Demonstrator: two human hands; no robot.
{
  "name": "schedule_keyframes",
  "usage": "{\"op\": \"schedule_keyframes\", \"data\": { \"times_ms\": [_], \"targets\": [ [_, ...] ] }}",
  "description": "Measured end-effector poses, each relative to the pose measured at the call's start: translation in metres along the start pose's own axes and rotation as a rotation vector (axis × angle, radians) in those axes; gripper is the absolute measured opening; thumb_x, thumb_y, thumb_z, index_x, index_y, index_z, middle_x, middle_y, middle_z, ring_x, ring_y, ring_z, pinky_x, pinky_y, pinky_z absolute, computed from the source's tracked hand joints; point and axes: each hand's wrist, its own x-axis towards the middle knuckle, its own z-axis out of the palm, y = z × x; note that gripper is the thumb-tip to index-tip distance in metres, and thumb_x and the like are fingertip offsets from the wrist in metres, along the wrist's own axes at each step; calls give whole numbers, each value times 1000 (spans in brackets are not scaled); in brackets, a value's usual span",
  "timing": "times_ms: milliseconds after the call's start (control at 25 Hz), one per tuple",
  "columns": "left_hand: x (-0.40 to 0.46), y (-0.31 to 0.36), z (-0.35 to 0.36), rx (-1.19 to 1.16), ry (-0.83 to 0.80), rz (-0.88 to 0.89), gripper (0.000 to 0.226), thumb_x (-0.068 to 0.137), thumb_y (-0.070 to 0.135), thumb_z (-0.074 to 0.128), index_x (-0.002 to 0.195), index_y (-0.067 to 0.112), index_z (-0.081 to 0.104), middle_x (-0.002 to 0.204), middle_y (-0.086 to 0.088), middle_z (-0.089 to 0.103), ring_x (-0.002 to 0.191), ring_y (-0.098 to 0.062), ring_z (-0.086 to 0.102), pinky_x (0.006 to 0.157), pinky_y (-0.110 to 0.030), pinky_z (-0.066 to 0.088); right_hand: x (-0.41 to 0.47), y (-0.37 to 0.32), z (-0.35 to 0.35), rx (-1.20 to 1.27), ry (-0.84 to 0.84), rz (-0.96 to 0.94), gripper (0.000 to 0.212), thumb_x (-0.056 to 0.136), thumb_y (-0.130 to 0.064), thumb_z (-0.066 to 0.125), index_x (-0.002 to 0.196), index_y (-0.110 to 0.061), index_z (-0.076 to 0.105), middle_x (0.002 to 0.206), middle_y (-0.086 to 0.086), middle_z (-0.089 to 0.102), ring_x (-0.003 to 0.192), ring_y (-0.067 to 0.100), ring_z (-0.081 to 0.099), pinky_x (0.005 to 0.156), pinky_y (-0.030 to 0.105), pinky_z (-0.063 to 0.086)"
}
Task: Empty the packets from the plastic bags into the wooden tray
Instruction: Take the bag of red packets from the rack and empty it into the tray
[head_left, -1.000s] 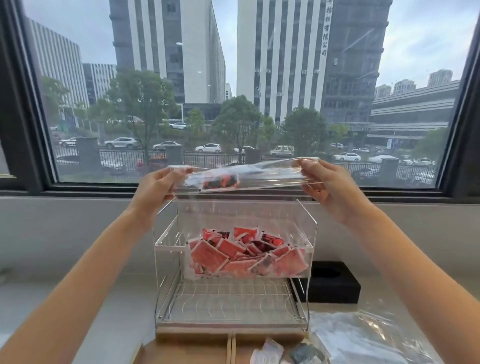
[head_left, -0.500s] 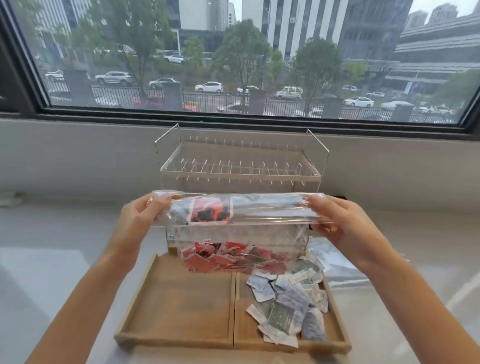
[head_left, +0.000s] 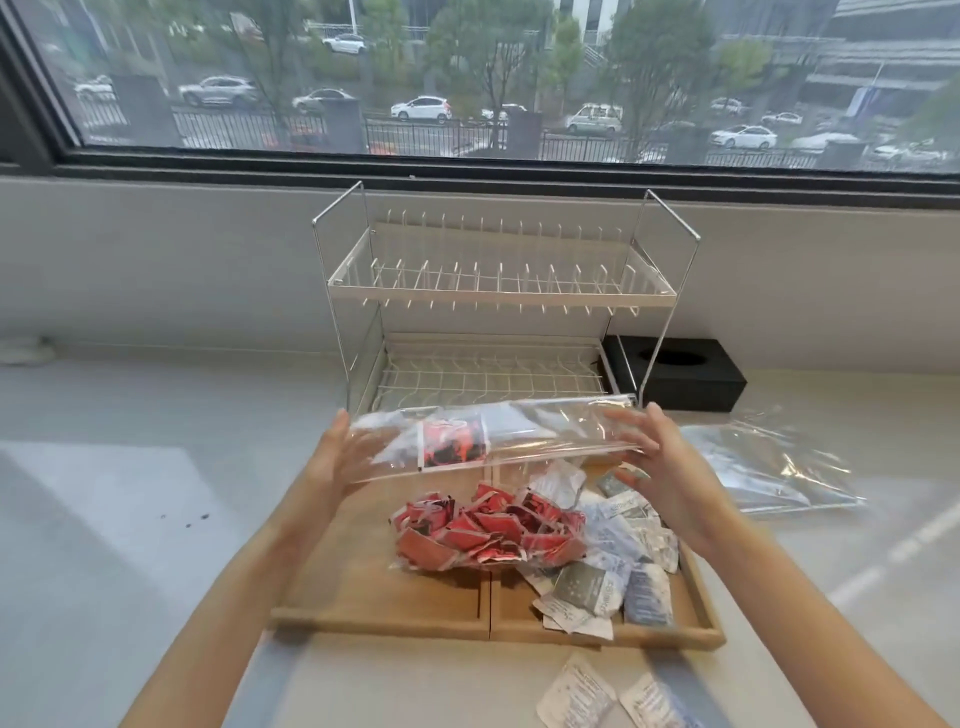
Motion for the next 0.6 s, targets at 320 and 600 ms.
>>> {"op": "schedule_keyframes", "data": {
  "times_ms": [320,600],
  "targets": [
    [5,20,-11,299,203,46,21,89,35,50,86,17,59,85,0,57,78,-13,53,71,-27,42,8,-30,-4,-24,-52,-50,19,89,-16,53,104,-5,54,90,7,59,65,6,69,58,14,54],
    [-6,46,-9,149,174,205,17,86,23,59,102,26,53,87,4,61,74,-9,60,64,-17,51,11,-46,-5,-136,-83,-243,30,83,-20,59,112,-12,59,95,3,69,81,7,69,68,16,55]
  ]
}}
